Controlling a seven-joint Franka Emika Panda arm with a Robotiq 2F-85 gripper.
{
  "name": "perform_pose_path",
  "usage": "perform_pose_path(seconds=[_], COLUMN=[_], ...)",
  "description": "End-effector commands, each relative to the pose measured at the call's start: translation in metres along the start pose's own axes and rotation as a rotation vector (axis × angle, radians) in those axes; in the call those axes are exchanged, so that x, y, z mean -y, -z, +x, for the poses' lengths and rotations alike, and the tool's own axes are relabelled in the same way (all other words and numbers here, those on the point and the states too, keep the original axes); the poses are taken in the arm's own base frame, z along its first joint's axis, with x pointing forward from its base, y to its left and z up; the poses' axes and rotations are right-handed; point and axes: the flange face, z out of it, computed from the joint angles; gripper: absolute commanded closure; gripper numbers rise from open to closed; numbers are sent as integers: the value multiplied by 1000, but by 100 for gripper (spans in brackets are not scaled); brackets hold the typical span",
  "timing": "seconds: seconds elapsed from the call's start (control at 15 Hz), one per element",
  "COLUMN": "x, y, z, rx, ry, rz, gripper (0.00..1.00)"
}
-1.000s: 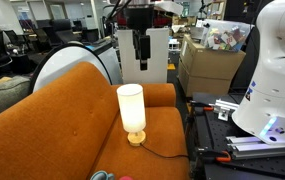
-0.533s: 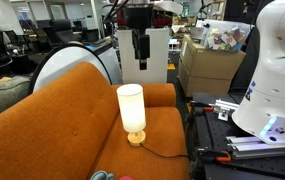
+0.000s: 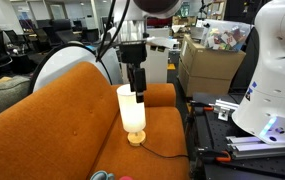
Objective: Put the red lid on the white and blue cup
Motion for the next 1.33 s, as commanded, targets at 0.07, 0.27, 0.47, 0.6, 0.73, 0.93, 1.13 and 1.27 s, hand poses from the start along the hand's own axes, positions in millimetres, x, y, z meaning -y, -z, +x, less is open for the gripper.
perform_pose_path(seconds=[0.07, 0.27, 0.47, 0.6, 0.73, 0.93, 1.13, 1.27], x=[-27, -20, -16, -16, -16, -16, -17, -20], y=[-50, -53, -45, -44, -50, -70, -102, -125], z=[24, 15, 17, 16, 20, 31, 40, 42], rx=[65, 66, 52, 50, 38, 1, -50, -76], ry=[32, 19, 26, 26, -12, -74, -163, -218], rz=[71, 73, 67, 67, 65, 17, -36, -76], gripper=[0, 0, 0, 0, 0, 0, 0, 0])
